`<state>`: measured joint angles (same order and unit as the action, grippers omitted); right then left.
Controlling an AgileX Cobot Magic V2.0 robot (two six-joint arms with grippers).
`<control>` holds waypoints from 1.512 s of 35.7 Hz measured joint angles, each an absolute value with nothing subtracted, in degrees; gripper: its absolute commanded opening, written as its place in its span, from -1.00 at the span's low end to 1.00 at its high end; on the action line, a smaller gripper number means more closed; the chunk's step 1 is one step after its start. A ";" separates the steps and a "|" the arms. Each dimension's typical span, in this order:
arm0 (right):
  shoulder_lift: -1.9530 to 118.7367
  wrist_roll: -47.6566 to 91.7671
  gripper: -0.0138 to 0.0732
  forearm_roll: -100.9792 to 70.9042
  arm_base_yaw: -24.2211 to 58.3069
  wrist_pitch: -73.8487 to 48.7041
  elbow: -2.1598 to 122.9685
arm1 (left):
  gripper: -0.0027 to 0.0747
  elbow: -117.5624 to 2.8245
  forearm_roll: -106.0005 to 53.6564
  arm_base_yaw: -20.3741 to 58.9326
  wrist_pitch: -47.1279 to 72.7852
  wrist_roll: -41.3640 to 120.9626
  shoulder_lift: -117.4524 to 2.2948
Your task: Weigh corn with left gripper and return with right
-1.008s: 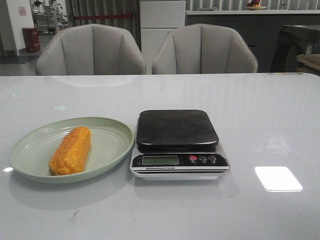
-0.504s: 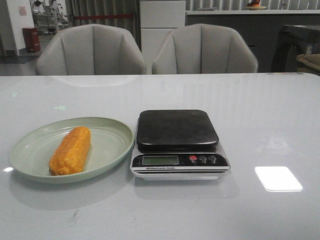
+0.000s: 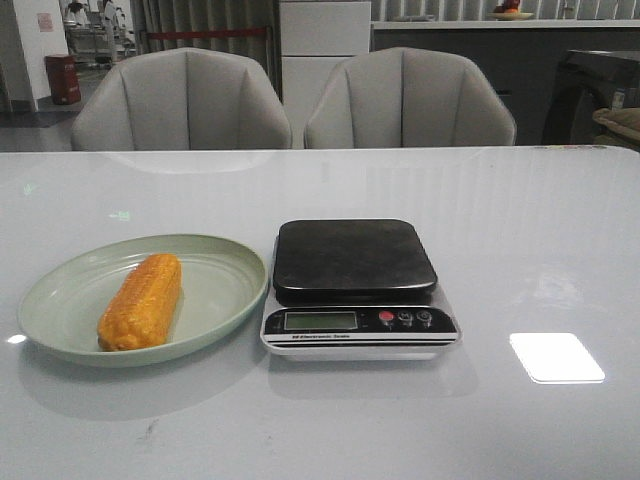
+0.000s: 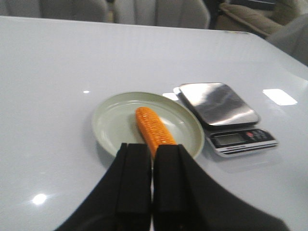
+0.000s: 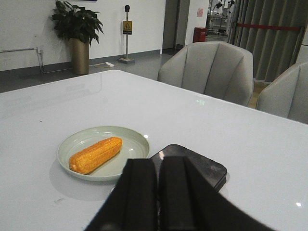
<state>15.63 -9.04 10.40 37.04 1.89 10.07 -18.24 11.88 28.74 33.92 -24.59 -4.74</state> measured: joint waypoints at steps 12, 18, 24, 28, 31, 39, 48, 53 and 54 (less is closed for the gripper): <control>15.63 -9.04 -0.24 10.40 37.04 1.89 10.07 | -0.64 -5.76 12.91 8.05 17.38 -22.23 -2.40; 15.63 -9.04 -0.24 10.40 37.04 2.03 10.07 | -0.64 0.38 13.16 1.94 7.69 -19.47 0.35; 15.63 -9.04 -0.24 10.40 37.04 2.25 10.07 | -0.64 0.38 12.18 -1.00 2.05 -18.25 0.35; 15.63 -9.04 -0.24 10.40 37.04 2.25 10.07 | -0.64 0.38 10.93 -1.12 1.66 -15.58 0.35; 15.63 -9.04 -0.24 10.40 37.04 2.25 10.07 | -0.64 0.38 10.38 -0.73 1.52 -13.98 0.35; 15.63 -9.04 -0.24 10.40 37.04 2.25 10.07 | -0.64 0.38 9.78 2.93 1.52 -12.96 0.35; 15.63 -9.04 -0.24 10.40 37.04 2.25 10.07 | -0.64 0.38 8.03 4.83 1.52 -12.96 0.35; 15.63 -9.04 -0.24 10.40 37.04 2.25 10.07 | -0.64 0.38 7.91 4.83 1.52 -12.96 0.35; 15.63 -9.04 -0.24 10.40 37.04 2.25 10.07 | -0.64 0.38 7.91 4.83 1.52 -12.96 0.35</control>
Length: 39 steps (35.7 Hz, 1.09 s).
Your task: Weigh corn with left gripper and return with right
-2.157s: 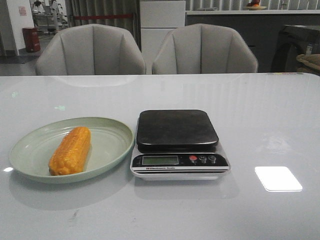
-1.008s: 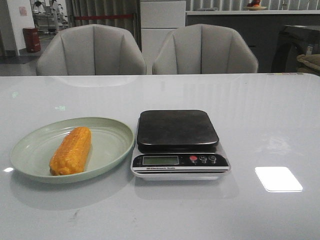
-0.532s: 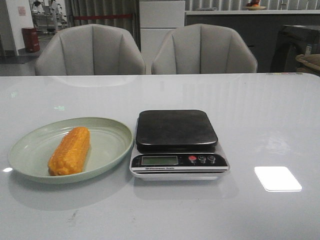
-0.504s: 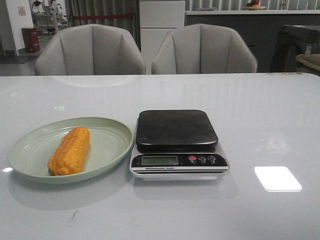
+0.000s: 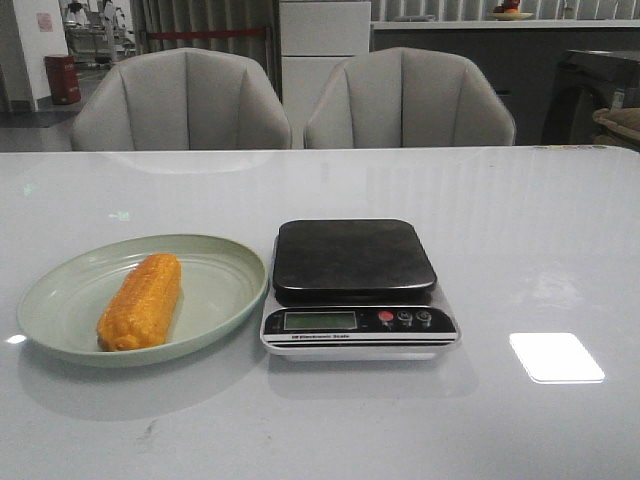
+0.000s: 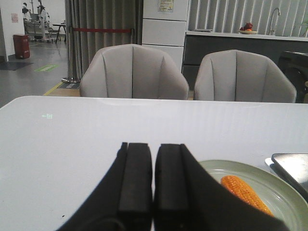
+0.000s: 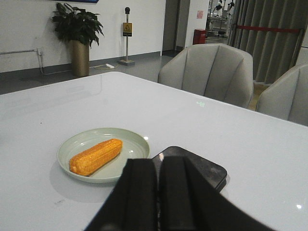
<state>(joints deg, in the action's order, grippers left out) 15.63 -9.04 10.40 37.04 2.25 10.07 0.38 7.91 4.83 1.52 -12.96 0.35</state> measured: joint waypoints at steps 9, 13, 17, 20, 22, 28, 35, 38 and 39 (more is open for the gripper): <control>15.63 -9.04 -0.24 10.49 37.04 2.25 10.07 | -0.64 0.38 7.91 4.83 1.52 -12.96 0.35; 15.63 -9.04 -0.24 10.49 37.04 2.25 10.07 | -0.64 0.38 7.90 4.83 1.52 -12.96 0.35; 15.63 -9.04 -0.24 10.49 37.04 2.25 10.07 | -0.64 0.38 7.90 4.83 1.52 -12.96 0.35; 15.63 -9.04 -0.24 10.49 37.04 2.25 10.07 | -0.64 0.38 7.90 4.83 1.52 -12.96 0.35; 15.63 -9.04 -0.24 10.49 37.04 2.25 10.07 | -0.64 0.38 7.90 4.83 1.52 -12.96 0.35; 15.63 -9.04 -0.24 10.49 36.80 2.25 10.07 | -0.64 0.38 7.90 4.83 1.52 -12.96 0.35; 15.63 -9.04 -0.24 9.67 28.43 2.25 10.07 | -0.64 0.38 7.90 4.83 1.52 -12.96 0.35; 15.52 -9.04 -0.24 7.19 21.37 2.25 10.07 | -0.64 0.38 7.90 4.83 1.52 -12.96 0.35; 15.36 -9.04 -0.24 6.47 19.12 2.12 10.07 | -0.64 0.38 7.90 4.83 1.52 -12.96 0.35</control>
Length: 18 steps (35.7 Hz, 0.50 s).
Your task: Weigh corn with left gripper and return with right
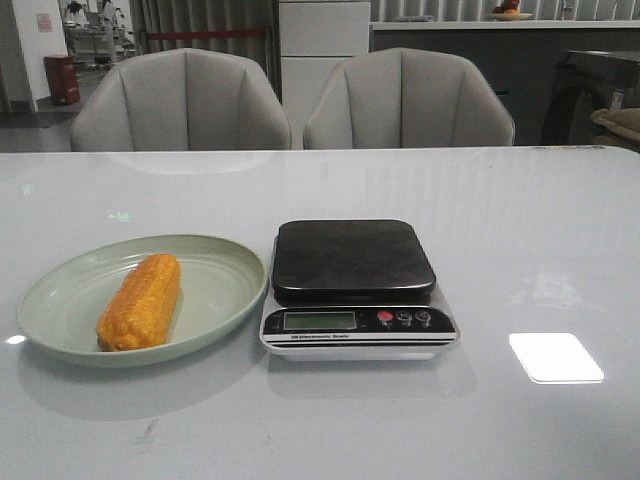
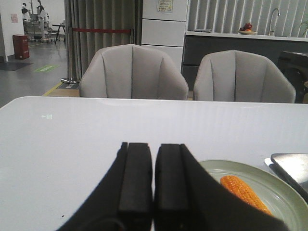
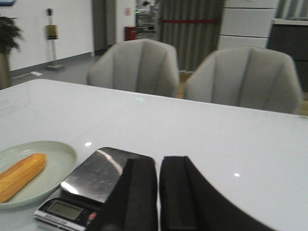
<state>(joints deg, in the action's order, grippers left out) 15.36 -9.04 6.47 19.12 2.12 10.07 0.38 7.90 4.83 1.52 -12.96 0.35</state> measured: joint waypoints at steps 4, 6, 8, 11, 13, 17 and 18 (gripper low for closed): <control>13.38 -8.88 -0.24 5.46 13.64 -0.77 10.07 | -0.64 0.38 7.90 4.83 1.52 -12.96 0.35; 11.84 -8.47 -0.24 5.32 11.99 -2.88 10.07 | -0.64 0.38 7.90 4.83 1.52 -12.96 0.35; 10.23 -7.77 -0.24 5.32 10.58 -5.15 9.96 | -0.64 0.38 7.90 4.83 1.52 -12.96 0.35; 7.95 -6.29 -0.24 5.28 8.86 -6.42 9.54 | -0.64 0.38 7.90 4.83 1.52 -12.96 0.35; 6.41 -4.78 -0.24 4.73 8.03 -6.43 8.56 | -0.64 0.38 7.90 4.83 1.52 -12.96 0.35; 4.32 0.00 -0.24 1.61 6.47 -4.74 5.65 | -0.64 0.38 7.90 4.83 1.52 -12.96 0.35; 3.98 1.14 -0.24 0.93 6.27 -4.24 4.81 | -0.64 0.38 7.90 4.83 1.52 -12.96 0.35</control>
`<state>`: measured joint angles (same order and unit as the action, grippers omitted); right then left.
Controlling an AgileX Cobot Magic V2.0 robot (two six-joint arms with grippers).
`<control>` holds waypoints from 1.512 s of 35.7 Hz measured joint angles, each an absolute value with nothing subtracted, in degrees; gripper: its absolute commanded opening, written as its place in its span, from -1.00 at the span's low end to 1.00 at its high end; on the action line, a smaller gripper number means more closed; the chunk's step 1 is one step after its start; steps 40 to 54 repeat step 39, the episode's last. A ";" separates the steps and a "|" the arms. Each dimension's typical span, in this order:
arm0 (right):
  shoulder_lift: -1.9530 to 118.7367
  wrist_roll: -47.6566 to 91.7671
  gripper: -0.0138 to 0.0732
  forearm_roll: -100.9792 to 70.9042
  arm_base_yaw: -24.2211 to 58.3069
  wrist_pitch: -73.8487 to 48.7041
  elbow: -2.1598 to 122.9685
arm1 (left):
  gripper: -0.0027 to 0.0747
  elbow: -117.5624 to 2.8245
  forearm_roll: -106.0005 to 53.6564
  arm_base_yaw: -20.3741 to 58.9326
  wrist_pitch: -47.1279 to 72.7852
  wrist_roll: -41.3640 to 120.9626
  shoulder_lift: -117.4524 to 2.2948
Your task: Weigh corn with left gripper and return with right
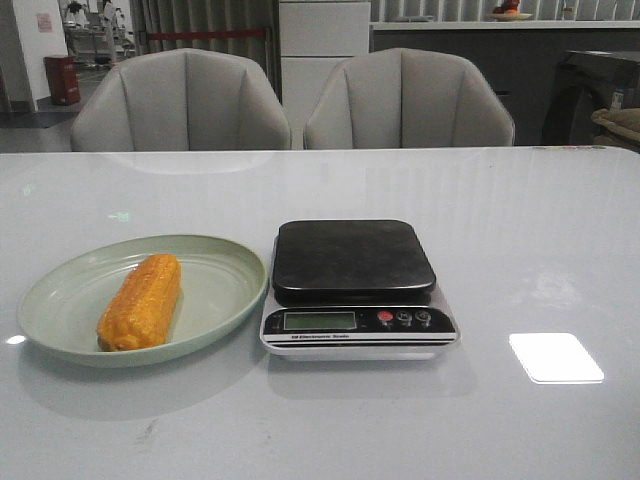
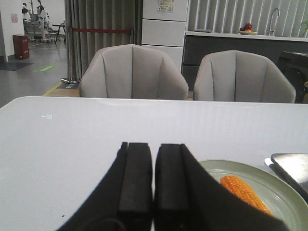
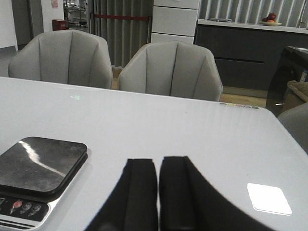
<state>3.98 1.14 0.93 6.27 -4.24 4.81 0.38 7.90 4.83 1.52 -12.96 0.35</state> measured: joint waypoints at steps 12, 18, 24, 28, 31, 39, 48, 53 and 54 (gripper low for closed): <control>0.38 3.83 -0.24 -1.24 5.25 0.32 -1.46 | -0.64 0.38 7.90 4.83 1.52 -12.96 0.35; -0.49 3.85 -0.24 -1.24 5.25 0.00 -1.46 | -0.64 0.38 7.90 4.83 1.42 -12.96 0.35; -0.49 3.85 -0.24 -1.24 5.25 0.00 -1.46 | -0.64 0.38 7.90 4.83 1.42 -12.96 0.35; -0.49 3.85 -0.24 -1.24 5.25 0.00 -1.46 | -0.64 0.38 7.90 4.83 1.42 -12.96 0.35; -0.49 3.85 -0.24 -1.24 5.25 0.00 -1.46 | -0.64 0.38 7.90 4.83 1.42 -12.96 0.35; -0.49 3.95 -0.24 -1.24 5.25 0.00 -1.46 | -0.64 0.38 7.90 4.83 1.42 -12.96 0.35; -0.49 3.95 -0.24 -1.24 5.25 0.00 -1.46 | -0.64 0.38 7.90 4.83 1.42 -12.96 0.35; -0.49 3.95 -0.24 -1.24 5.25 0.00 -1.46 | -0.64 0.38 7.90 4.83 1.42 -12.96 0.35; -0.49 3.95 -0.24 -1.24 5.25 0.00 -1.46 | -0.64 0.38 7.90 4.83 1.42 -12.96 0.35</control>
